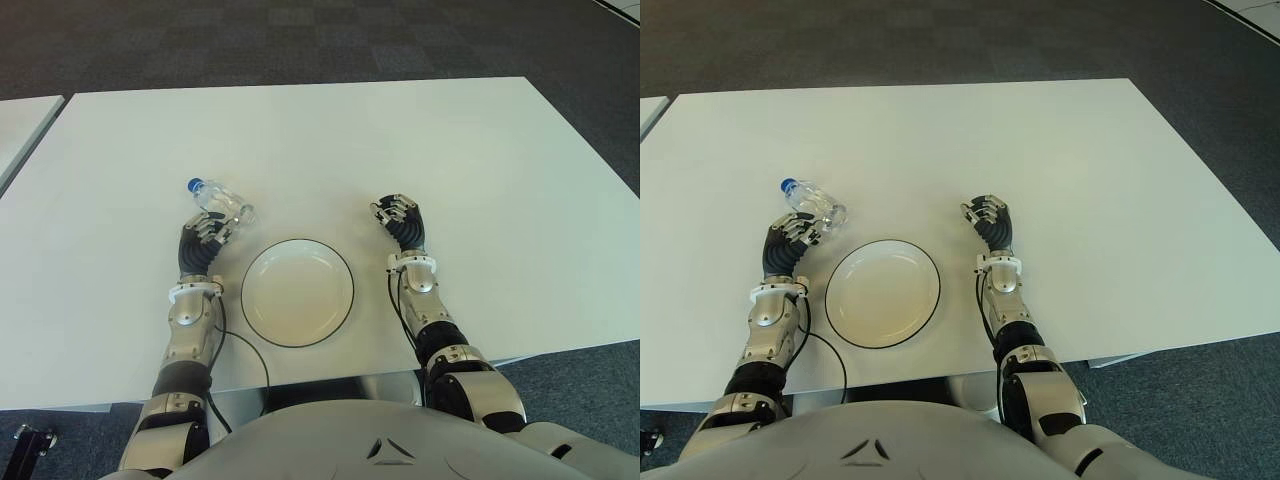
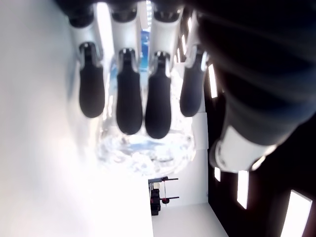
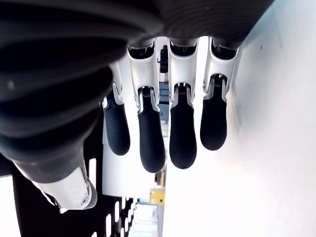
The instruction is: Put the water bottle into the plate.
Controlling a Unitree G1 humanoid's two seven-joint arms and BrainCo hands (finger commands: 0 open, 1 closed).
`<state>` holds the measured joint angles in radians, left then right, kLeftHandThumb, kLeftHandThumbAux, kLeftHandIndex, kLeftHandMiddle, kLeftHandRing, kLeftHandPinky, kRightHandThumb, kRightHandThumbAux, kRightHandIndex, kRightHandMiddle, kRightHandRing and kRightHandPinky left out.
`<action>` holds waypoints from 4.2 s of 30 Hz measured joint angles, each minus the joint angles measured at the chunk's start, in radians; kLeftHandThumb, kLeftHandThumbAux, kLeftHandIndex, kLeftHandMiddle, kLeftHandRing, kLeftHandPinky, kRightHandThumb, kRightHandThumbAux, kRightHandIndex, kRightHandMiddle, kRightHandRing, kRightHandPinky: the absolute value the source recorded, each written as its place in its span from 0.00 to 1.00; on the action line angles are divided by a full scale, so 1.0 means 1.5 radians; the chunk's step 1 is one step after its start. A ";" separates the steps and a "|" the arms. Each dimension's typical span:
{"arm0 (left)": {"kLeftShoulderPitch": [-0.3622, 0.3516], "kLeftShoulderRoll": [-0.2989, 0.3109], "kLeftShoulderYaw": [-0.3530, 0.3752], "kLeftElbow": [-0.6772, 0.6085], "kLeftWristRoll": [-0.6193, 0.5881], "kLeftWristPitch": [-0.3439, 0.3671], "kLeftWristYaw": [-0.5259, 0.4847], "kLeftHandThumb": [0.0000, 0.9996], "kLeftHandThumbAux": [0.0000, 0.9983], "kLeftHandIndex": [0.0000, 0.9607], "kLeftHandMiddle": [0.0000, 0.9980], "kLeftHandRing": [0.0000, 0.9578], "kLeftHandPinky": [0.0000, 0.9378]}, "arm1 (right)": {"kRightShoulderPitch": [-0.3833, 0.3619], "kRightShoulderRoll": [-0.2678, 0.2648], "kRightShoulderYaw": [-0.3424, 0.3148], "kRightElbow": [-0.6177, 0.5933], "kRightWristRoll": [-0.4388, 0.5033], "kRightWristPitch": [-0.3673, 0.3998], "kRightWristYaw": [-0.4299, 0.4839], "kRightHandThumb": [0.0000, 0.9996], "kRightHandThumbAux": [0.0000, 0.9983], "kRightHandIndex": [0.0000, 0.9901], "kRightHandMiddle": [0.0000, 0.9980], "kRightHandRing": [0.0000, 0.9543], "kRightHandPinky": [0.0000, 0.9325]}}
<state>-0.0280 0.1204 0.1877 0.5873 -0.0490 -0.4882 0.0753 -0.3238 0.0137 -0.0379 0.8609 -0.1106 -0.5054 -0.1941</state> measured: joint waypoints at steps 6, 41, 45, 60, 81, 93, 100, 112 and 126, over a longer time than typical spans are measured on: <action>0.000 0.001 0.000 0.000 0.002 0.000 0.001 0.71 0.71 0.45 0.60 0.60 0.60 | 0.000 0.003 0.000 0.000 0.000 0.000 -0.003 0.71 0.73 0.43 0.54 0.59 0.58; -0.120 0.177 -0.187 0.136 0.563 0.054 0.583 0.71 0.71 0.44 0.44 0.45 0.45 | -0.004 0.008 0.000 0.010 0.000 -0.005 -0.007 0.71 0.73 0.43 0.56 0.60 0.59; -0.167 0.205 -0.220 0.161 0.590 0.077 0.603 0.70 0.71 0.43 0.32 0.35 0.35 | -0.006 0.009 0.000 0.011 0.000 -0.005 -0.010 0.71 0.73 0.43 0.56 0.59 0.58; -0.402 0.290 -0.315 0.383 0.596 0.072 0.611 0.60 0.32 0.01 0.01 0.01 0.01 | -0.009 0.007 -0.001 0.005 -0.001 0.009 -0.027 0.71 0.73 0.43 0.56 0.60 0.58; -0.609 0.334 -0.288 0.449 0.456 0.137 0.376 0.55 0.16 0.00 0.00 0.00 0.00 | -0.005 0.008 -0.003 -0.016 0.000 0.024 -0.026 0.71 0.73 0.43 0.55 0.59 0.58; -0.628 0.351 -0.351 0.448 0.488 0.134 0.348 0.55 0.14 0.00 0.00 0.00 0.00 | -0.005 0.011 -0.001 -0.017 -0.001 0.023 -0.028 0.71 0.73 0.43 0.56 0.60 0.57; -0.630 0.387 -0.423 0.427 0.546 0.056 0.311 0.54 0.17 0.00 0.00 0.00 0.00 | -0.004 0.013 0.001 -0.016 -0.001 0.023 -0.031 0.71 0.73 0.43 0.57 0.60 0.57; -0.644 0.464 -0.499 0.411 0.618 -0.054 0.307 0.51 0.19 0.00 0.00 0.00 0.00 | -0.005 0.014 0.002 -0.014 0.000 0.019 -0.026 0.71 0.73 0.43 0.56 0.60 0.59; -0.640 0.528 -0.585 0.380 0.718 -0.110 0.346 0.47 0.18 0.00 0.00 0.00 0.00 | -0.005 0.014 0.006 -0.010 0.000 0.016 -0.026 0.71 0.73 0.43 0.56 0.60 0.58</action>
<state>-0.9876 0.9121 -0.6900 1.1575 1.0275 -0.6533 0.5948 -0.3316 0.0349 -0.0290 0.8454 -0.1109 -0.4809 -0.2337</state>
